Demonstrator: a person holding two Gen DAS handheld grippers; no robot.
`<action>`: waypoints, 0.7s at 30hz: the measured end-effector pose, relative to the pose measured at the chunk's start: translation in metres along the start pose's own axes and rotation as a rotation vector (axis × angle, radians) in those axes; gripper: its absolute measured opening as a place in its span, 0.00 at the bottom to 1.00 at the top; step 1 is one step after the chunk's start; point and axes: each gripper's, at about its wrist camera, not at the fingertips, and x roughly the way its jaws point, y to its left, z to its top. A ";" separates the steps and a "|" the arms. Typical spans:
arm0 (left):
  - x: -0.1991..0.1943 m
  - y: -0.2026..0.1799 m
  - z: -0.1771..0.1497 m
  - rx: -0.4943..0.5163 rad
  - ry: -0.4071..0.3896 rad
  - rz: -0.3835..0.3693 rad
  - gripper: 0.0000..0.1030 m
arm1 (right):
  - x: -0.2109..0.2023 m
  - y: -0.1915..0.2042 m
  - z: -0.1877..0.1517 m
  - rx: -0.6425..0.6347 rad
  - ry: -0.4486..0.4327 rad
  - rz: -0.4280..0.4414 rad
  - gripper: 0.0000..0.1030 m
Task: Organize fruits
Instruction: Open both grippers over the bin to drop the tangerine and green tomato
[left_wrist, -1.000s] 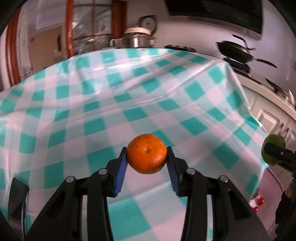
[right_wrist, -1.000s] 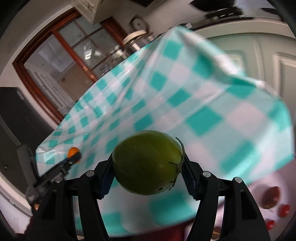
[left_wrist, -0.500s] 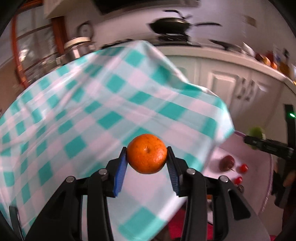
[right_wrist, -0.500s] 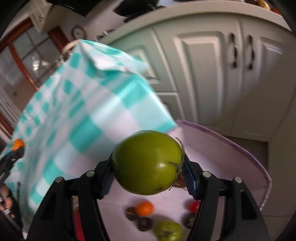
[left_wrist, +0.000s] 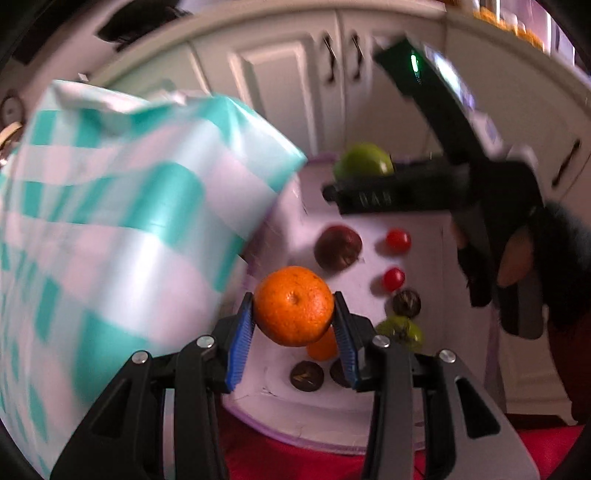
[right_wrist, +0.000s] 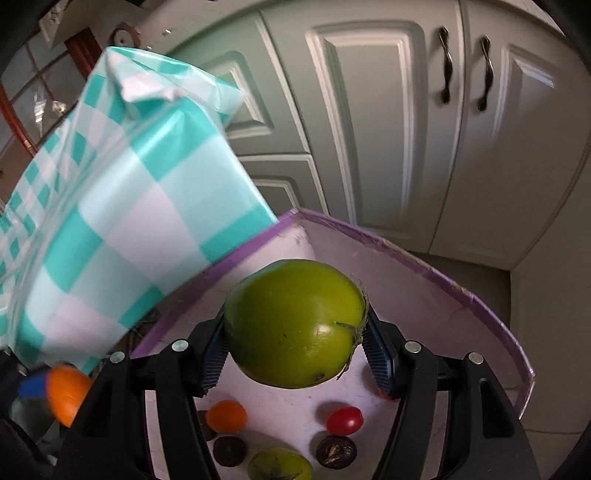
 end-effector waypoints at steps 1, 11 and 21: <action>0.009 -0.002 0.001 0.008 0.022 -0.004 0.40 | 0.003 -0.003 -0.001 0.015 0.011 -0.010 0.61; 0.121 -0.033 0.003 0.043 0.255 -0.047 0.40 | 0.045 -0.031 -0.008 0.073 0.180 -0.126 0.61; 0.133 -0.024 0.002 -0.016 0.214 -0.120 0.48 | 0.067 -0.048 -0.010 0.213 0.204 -0.115 0.69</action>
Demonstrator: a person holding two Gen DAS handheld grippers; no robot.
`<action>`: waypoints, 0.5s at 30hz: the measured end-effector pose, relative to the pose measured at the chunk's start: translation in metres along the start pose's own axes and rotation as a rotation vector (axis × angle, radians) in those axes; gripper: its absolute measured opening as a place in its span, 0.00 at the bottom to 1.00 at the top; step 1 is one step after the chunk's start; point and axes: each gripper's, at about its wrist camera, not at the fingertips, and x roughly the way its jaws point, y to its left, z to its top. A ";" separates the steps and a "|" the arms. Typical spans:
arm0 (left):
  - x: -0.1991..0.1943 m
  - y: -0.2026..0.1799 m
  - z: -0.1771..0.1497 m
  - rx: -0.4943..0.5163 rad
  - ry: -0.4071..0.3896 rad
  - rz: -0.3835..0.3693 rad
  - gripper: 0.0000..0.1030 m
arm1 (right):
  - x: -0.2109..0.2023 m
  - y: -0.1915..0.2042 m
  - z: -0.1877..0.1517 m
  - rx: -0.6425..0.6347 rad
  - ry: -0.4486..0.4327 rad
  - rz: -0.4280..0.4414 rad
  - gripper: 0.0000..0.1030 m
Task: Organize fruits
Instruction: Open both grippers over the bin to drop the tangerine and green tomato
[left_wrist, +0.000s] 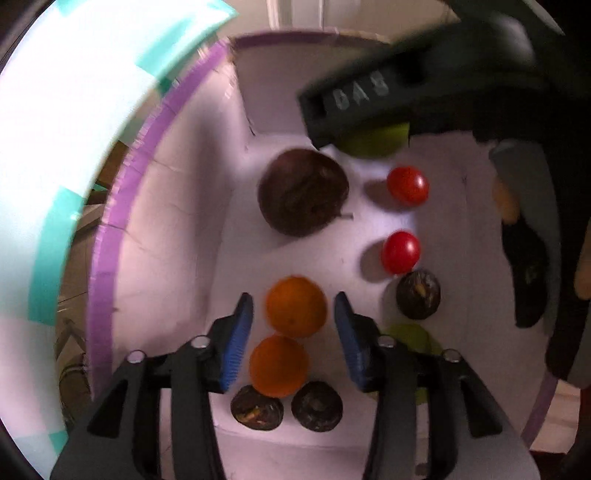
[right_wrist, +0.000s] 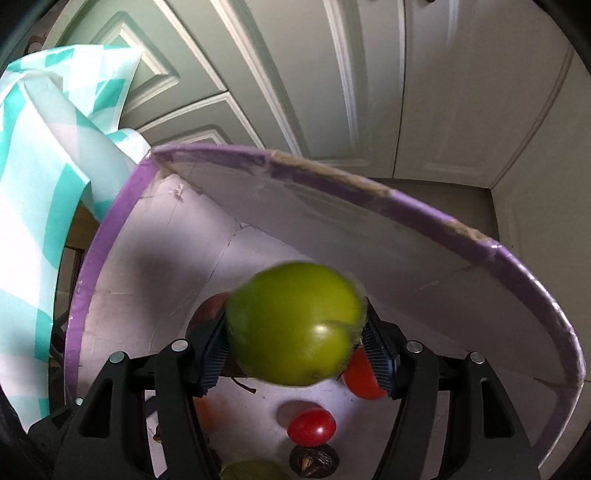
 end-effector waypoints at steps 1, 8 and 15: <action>-0.002 0.001 -0.001 -0.005 -0.012 0.002 0.52 | -0.002 -0.002 0.000 0.004 -0.010 -0.004 0.71; -0.049 0.003 -0.023 0.010 -0.147 -0.031 0.80 | -0.042 -0.004 -0.011 -0.052 -0.065 -0.020 0.84; -0.123 -0.004 -0.062 0.073 -0.279 0.114 0.98 | -0.105 0.002 -0.066 -0.241 -0.162 -0.164 0.85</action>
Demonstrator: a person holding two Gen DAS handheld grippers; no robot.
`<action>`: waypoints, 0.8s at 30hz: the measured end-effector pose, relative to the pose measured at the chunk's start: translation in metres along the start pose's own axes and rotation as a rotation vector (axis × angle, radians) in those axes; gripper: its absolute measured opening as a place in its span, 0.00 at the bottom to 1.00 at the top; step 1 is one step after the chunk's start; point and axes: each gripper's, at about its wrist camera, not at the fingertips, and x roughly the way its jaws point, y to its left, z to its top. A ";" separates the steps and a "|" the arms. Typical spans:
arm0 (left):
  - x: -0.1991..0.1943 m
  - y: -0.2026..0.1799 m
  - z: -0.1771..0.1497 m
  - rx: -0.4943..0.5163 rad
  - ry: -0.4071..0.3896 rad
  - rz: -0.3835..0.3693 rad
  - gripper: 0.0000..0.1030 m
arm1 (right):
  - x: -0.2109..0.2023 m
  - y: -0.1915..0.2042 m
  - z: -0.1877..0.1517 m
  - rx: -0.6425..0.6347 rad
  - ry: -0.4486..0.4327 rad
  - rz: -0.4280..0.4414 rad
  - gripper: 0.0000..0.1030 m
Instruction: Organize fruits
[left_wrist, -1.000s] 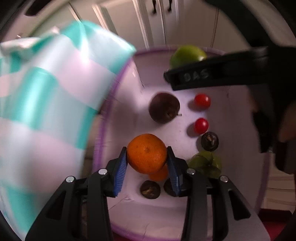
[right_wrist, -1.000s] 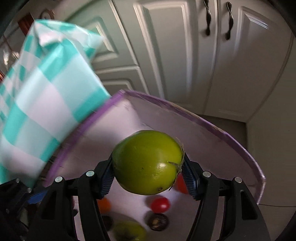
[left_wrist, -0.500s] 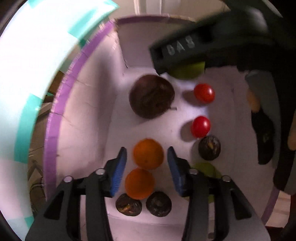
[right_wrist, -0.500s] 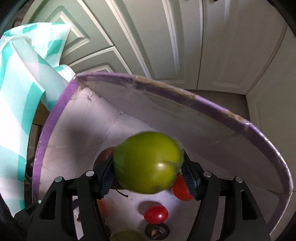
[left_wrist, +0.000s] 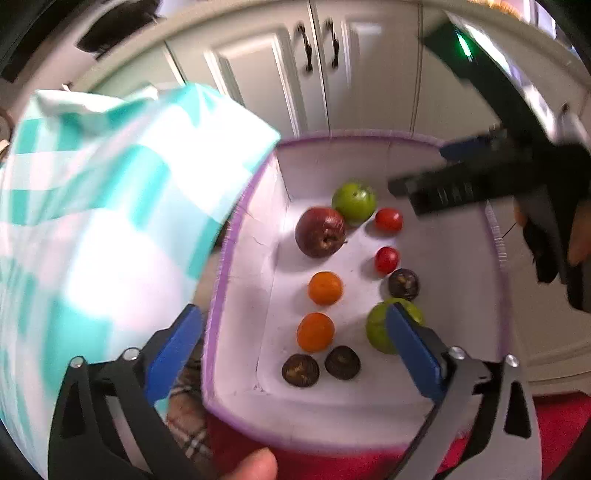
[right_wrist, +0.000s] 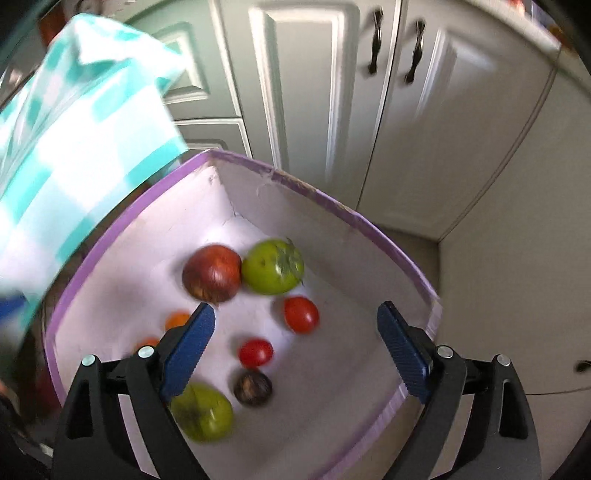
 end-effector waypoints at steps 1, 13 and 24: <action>-0.011 0.001 -0.001 -0.007 -0.021 -0.028 0.98 | -0.007 0.003 -0.007 -0.013 -0.013 -0.001 0.85; 0.015 -0.003 -0.005 -0.061 0.128 -0.041 0.98 | 0.006 0.032 -0.034 -0.061 0.022 -0.051 0.84; 0.021 -0.009 -0.009 -0.038 0.145 -0.038 0.98 | 0.016 0.032 -0.038 -0.035 0.059 -0.031 0.84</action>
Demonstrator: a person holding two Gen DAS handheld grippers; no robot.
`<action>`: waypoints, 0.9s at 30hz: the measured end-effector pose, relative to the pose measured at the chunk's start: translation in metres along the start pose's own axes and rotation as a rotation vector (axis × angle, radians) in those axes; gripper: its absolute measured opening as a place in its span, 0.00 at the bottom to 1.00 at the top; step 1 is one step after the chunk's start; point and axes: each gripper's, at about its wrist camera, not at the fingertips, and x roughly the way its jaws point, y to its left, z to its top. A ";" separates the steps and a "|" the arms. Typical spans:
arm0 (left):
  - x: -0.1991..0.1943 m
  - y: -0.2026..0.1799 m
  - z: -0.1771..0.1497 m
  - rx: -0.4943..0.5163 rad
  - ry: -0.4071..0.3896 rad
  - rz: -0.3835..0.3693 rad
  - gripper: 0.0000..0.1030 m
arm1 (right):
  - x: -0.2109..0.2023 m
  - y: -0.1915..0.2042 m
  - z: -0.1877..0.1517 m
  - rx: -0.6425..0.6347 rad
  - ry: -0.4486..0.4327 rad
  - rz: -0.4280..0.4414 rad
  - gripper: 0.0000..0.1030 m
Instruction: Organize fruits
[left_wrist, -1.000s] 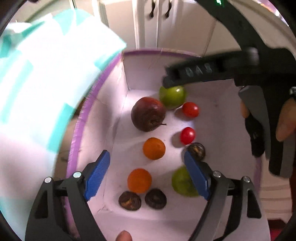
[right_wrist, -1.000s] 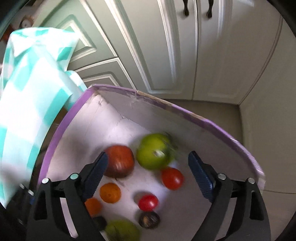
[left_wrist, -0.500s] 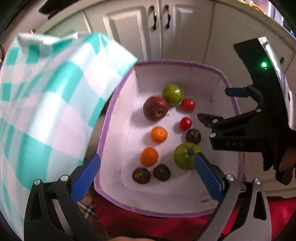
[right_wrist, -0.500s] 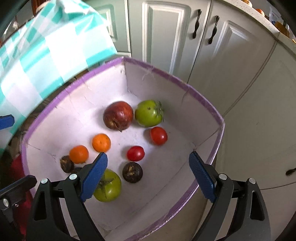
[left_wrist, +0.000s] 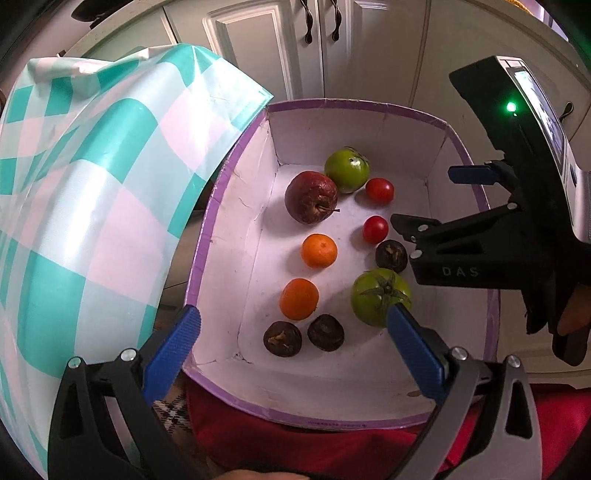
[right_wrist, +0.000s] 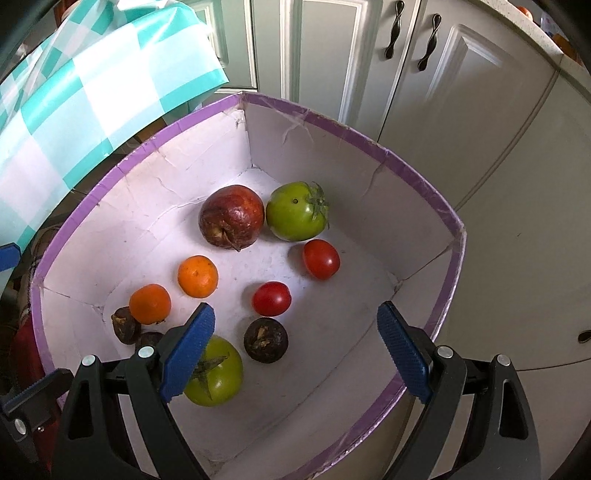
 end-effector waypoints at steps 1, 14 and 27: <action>0.000 0.000 0.000 0.001 0.001 0.001 0.98 | 0.000 0.001 0.000 0.000 0.000 0.002 0.84; 0.002 0.002 -0.001 -0.006 0.012 -0.005 0.98 | 0.004 0.004 -0.003 0.008 0.018 0.010 0.84; -0.002 0.001 -0.001 -0.003 -0.006 -0.017 0.98 | 0.009 0.006 -0.005 0.001 0.027 0.007 0.84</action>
